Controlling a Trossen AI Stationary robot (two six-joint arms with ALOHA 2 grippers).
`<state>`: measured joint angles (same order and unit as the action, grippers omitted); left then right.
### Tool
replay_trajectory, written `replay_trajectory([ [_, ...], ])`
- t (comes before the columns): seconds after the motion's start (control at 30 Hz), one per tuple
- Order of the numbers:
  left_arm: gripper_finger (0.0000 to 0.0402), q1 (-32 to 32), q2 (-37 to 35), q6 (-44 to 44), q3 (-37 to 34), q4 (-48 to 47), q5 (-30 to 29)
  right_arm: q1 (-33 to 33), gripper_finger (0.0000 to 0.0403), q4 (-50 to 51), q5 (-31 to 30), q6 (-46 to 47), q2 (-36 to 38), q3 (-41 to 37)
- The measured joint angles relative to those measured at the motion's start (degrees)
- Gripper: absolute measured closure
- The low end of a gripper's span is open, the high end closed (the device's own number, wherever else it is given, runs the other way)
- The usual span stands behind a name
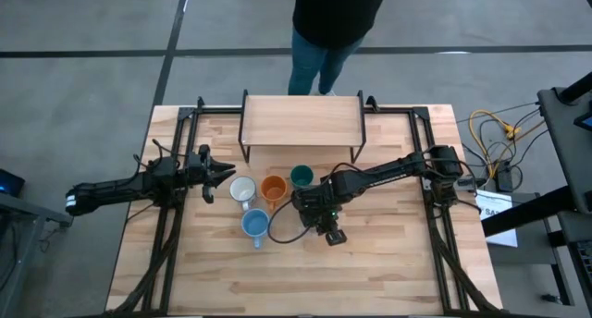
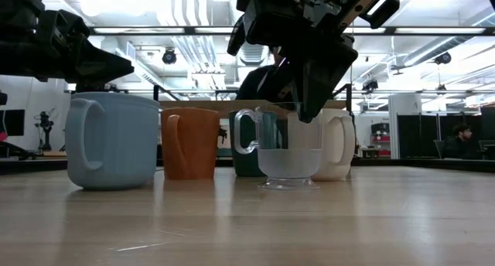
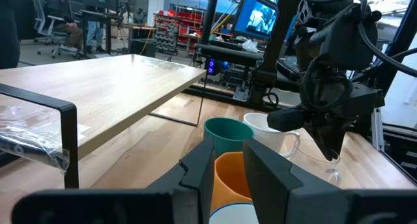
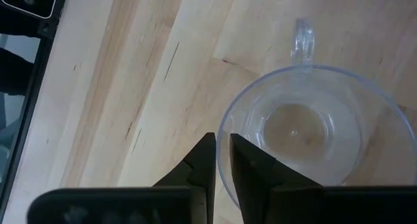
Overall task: Stack small to large cups/mugs on shelf
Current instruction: Put the transparent mug on the shelf
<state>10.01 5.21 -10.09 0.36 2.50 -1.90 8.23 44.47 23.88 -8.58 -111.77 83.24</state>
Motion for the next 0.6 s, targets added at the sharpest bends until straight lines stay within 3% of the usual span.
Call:
replay_trajectory([
  [0.6, 0.0333, 0.01, 0.0, 0.0, 0.0, 0.01, -0.01, 0.13, 0.0365, 0.42, -6.01, -1.29, 0.0, 0.0],
])
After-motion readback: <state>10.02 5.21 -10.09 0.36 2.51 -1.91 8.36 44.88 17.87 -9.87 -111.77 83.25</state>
